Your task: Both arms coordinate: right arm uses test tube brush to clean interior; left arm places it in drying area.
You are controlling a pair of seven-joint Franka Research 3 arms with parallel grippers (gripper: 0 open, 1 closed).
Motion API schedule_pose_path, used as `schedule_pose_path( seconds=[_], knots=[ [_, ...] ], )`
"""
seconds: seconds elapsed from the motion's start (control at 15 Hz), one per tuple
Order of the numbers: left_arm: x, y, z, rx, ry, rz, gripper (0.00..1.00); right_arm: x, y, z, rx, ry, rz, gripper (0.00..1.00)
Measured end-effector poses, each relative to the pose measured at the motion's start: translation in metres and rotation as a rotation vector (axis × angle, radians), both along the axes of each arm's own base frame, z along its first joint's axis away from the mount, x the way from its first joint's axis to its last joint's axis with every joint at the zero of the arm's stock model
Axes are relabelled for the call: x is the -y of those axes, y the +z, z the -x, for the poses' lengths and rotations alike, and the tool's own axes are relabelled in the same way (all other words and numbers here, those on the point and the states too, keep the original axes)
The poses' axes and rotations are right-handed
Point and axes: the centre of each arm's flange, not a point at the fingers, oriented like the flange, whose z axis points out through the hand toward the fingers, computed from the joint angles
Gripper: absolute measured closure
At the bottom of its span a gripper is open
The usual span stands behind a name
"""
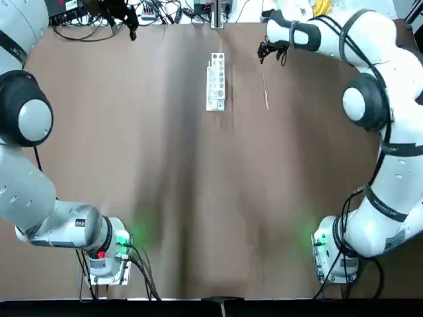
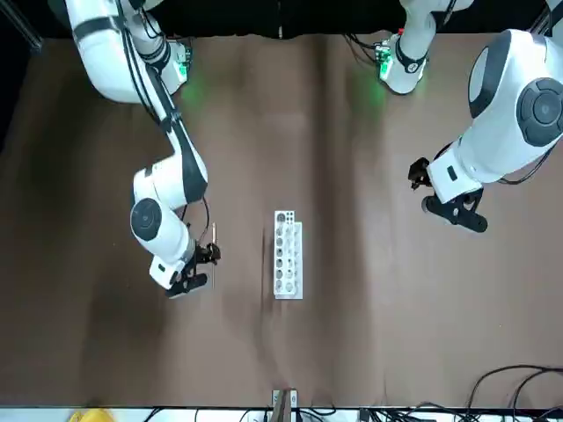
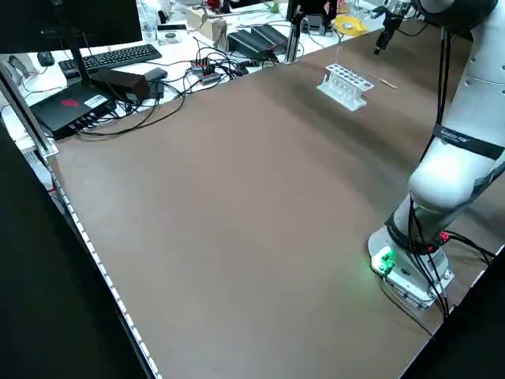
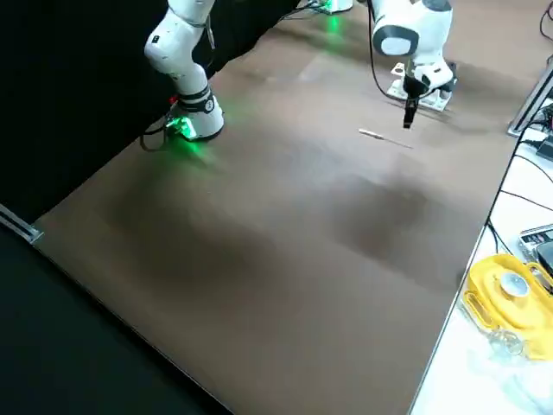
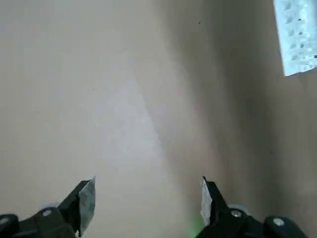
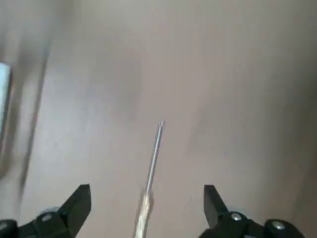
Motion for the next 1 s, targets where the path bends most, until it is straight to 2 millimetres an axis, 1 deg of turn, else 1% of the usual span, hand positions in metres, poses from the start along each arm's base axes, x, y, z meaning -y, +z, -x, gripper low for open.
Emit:
schedule_pose_path(
  seconds=[0.13, 0.2, 0.27, 0.33, 0.4, 0.47, 0.53, 0.67, 0.73, 0.8, 0.87, 0.93, 1.0],
  knots=[
    [0.000, 0.003, 0.001, 0.005, 0.001, 0.000, 0.00, -0.002, -0.024, -0.005, 0.031, -0.003, -0.009, 0.00],
    [-0.002, 0.006, 0.001, 0.009, 0.002, 0.000, 0.00, -0.002, -0.037, -0.006, 0.029, -0.004, -0.008, 0.04],
    [-0.003, 0.010, 0.002, 0.017, 0.005, 0.001, 0.00, -0.002, -0.047, -0.006, 0.023, -0.004, -0.006, 0.05],
    [-0.008, 0.016, 0.003, 0.027, 0.012, 0.001, 0.00, -0.003, -0.055, -0.006, 0.018, -0.004, -0.004, 0.07],
    [-0.019, 0.026, 0.004, 0.041, 0.028, 0.001, 0.00, -0.005, -0.067, -0.008, 0.009, -0.001, -0.001, 0.12],
    [-0.025, 0.028, 0.004, 0.043, 0.036, 0.001, 0.00, -0.006, -0.072, -0.008, 0.004, 0.000, 0.001, 0.14],
    [-0.028, 0.030, 0.004, 0.044, 0.043, 0.000, 0.00, -0.007, -0.076, -0.007, -0.001, 0.001, 0.003, 0.19],
    [-0.032, 0.034, 0.005, 0.050, 0.052, 0.000, 0.00, -0.009, -0.083, -0.005, -0.017, 0.005, 0.008, 0.21],
    [-0.034, 0.037, 0.007, 0.056, 0.057, -0.001, 0.00, -0.010, -0.085, -0.003, -0.028, 0.007, 0.012, 0.24],
    [-0.037, 0.041, 0.008, 0.062, 0.063, -0.001, 0.00, -0.011, -0.087, -0.002, -0.037, 0.009, 0.015, 0.25],
    [-0.041, 0.046, 0.009, 0.069, 0.071, -0.001, 0.00, -0.012, -0.089, -0.001, -0.043, 0.010, 0.017, 0.30],
    [-0.046, 0.050, 0.010, 0.076, 0.078, -0.001, 0.00, -0.012, -0.091, 0.000, -0.048, 0.010, 0.019, 0.30],
    [-0.049, 0.055, 0.011, 0.083, 0.088, -0.001, 0.00, -0.012, -0.093, 0.001, -0.057, 0.010, 0.022, 0.34]
  ],
)
